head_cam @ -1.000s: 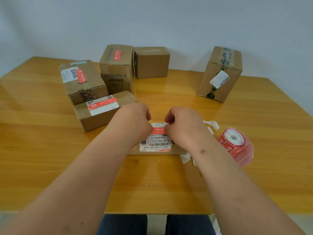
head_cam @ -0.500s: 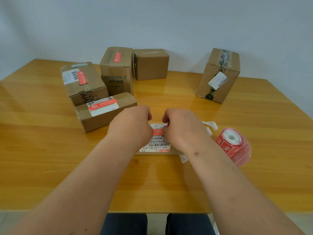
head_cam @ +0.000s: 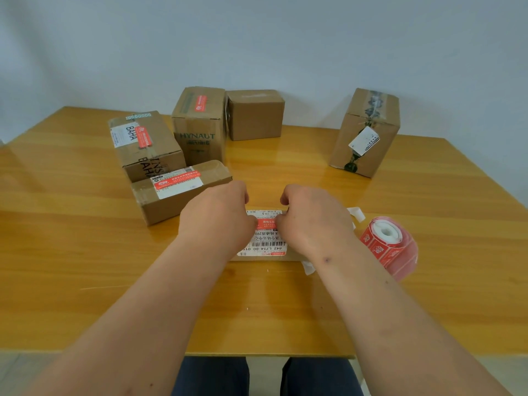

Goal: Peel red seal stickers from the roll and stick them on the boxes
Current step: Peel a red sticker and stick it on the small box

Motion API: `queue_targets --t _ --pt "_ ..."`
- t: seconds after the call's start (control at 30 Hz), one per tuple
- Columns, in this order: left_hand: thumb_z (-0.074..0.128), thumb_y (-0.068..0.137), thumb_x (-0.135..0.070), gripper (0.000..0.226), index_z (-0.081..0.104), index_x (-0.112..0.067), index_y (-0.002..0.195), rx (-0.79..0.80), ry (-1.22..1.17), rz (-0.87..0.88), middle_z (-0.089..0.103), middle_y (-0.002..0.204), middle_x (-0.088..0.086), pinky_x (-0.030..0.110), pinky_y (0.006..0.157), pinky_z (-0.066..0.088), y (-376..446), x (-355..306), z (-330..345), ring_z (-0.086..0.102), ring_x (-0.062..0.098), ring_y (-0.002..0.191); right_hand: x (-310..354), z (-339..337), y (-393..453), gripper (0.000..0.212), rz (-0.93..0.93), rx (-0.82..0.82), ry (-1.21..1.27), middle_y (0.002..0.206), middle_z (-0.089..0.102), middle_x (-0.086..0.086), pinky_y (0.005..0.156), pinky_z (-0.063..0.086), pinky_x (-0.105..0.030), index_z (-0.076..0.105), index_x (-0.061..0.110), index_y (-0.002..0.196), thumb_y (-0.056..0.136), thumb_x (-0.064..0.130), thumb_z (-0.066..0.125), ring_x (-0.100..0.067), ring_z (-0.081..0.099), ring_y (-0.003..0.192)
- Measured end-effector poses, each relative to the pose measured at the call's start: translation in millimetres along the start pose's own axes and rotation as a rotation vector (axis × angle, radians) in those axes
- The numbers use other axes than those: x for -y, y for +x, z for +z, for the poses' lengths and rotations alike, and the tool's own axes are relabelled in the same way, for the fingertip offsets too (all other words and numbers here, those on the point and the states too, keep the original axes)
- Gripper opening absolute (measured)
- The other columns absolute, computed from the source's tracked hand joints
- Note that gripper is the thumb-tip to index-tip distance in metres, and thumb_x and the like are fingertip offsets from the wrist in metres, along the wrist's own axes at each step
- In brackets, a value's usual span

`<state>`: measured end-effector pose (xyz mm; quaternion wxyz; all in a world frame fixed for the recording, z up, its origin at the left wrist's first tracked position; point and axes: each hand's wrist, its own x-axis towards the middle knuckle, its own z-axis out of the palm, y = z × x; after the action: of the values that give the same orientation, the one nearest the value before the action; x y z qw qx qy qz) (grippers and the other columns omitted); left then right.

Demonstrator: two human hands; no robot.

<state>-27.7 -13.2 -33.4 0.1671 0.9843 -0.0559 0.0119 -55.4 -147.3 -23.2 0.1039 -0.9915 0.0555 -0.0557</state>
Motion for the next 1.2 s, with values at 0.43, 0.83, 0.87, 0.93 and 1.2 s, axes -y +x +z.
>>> queue_targets --t 0.43,0.83,0.87,0.93,1.2 --pt "0.065 0.087 -0.024 0.023 0.059 -0.033 0.108 0.037 -0.118 -0.037 0.063 0.097 -0.009 0.033 0.071 0.057 5 14 -1 0.06 0.014 0.088 -10 -7 -3 0.018 0.053 0.061 -0.028 0.102 0.058 -0.001 0.07 0.046 -0.033 0.06 0.021 0.106 0.09 0.025 0.053 -0.022 0.053 0.086" --pt "0.067 0.076 -0.063 0.064 0.052 -0.032 0.131 0.113 -0.17 0.054 0.049 0.137 -0.004 0.05 0.102 0.044 2 20 6 0.044 0.022 0.126 -16 10 -4 0.057 0.029 0.084 0.07 0.135 0.047 0.002 0.1 0.04 -0.043 0.047 0.029 0.135 0.087 0.059 0.048 -0.024 0.042 0.123" --pt "0.07 0.077 -0.058 0.065 0.05 -0.031 0.132 0.145 -0.204 0.042 0.049 0.137 -0.003 0.047 0.099 0.047 2 20 6 0.049 0.021 0.122 -17 12 -3 0.06 0.032 0.113 0.076 0.134 0.048 0.001 0.098 0.042 -0.042 0.047 0.028 0.136 0.086 0.06 0.049 -0.024 0.044 0.123" --pt "0.073 0.081 -0.043 0.059 0.049 -0.031 0.134 0.188 -0.313 0.013 0.053 0.133 -0.002 0.036 0.087 0.055 1 21 8 0.058 0.016 0.106 -19 13 -3 0.054 0.037 0.141 0.149 0.132 0.051 0.0 0.089 0.044 -0.033 0.048 0.025 0.135 0.088 0.051 0.053 -0.022 0.049 0.118" --pt "0.066 0.089 -0.018 0.056 0.043 -0.029 0.14 0.165 -0.516 -0.022 0.053 0.135 -0.005 0.027 0.077 0.056 -3 21 15 0.059 0.013 0.103 -24 15 -2 0.04 0.053 0.138 0.334 0.135 0.052 0.003 0.087 0.041 -0.024 0.052 0.024 0.133 0.093 0.025 0.051 -0.017 0.05 0.119"
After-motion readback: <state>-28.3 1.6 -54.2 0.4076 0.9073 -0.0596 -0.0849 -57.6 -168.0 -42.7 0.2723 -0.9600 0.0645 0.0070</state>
